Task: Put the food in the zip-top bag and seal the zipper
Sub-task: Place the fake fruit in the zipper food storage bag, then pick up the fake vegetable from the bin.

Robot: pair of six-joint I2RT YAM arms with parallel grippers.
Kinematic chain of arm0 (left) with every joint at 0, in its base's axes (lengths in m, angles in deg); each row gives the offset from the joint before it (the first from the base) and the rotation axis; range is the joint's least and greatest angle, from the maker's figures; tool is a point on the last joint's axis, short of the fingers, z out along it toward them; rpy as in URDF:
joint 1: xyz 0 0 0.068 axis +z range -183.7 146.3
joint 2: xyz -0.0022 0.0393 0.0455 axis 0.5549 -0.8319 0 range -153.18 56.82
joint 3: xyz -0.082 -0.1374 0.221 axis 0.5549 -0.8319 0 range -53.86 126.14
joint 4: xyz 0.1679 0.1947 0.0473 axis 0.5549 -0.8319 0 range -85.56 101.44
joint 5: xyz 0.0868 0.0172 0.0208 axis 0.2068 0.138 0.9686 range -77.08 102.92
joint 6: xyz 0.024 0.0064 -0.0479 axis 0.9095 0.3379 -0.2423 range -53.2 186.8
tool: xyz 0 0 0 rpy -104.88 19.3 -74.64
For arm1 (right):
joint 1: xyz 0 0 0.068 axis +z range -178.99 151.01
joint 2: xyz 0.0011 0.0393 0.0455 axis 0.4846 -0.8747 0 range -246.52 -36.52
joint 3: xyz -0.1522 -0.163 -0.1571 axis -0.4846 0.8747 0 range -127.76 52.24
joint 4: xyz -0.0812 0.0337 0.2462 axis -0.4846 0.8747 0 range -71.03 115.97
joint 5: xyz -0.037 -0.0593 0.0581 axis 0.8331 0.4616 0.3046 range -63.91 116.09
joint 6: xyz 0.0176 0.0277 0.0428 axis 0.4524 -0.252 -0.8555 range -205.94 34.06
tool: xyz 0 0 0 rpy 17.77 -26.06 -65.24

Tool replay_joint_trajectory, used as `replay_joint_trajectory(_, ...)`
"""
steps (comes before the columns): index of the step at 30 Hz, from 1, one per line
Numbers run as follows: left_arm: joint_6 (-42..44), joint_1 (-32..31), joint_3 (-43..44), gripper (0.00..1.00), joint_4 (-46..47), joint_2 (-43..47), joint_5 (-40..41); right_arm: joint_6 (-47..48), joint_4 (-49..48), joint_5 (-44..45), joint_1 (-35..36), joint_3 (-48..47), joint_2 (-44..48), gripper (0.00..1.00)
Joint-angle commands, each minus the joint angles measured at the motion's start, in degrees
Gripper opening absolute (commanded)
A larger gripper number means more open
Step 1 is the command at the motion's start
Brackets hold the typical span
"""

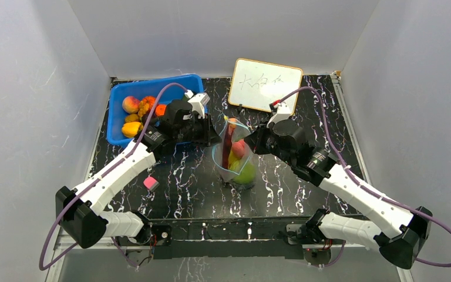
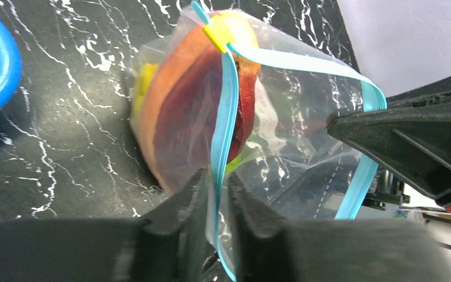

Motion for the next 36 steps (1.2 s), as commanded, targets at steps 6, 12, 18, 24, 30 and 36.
replay_joint_trajectory(6,3.19,-0.19,4.89,0.47,-4.64,0.15,6.34,-2.30,-8.17,-1.79,0.02,1.93,1.02,0.00)
replay_joint_trajectory(12,6.32,0.16,9.76,0.68,-10.94,-1.50,14.41,-1.83,-8.35,-2.52,-0.03,1.11,0.40,0.00)
replay_joint_trajectory(18,8.52,4.82,15.46,0.94,-14.83,-3.26,17.72,-0.70,-8.52,-2.65,0.02,0.90,0.50,0.00)
replay_joint_trajectory(24,11.20,14.29,18.61,0.98,-16.33,-5.80,15.51,-0.50,-8.62,-3.31,0.02,0.89,0.93,0.00)
replay_joint_trajectory(30,15.07,19.88,21.39,0.97,-15.08,-10.96,19.91,-0.33,-7.29,-2.59,0.04,1.15,2.22,0.00)
replay_joint_trajectory(36,18.86,25.47,21.06,0.90,-11.32,-18.31,25.64,-1.07,-7.64,-4.37,0.02,0.64,1.76,0.00)
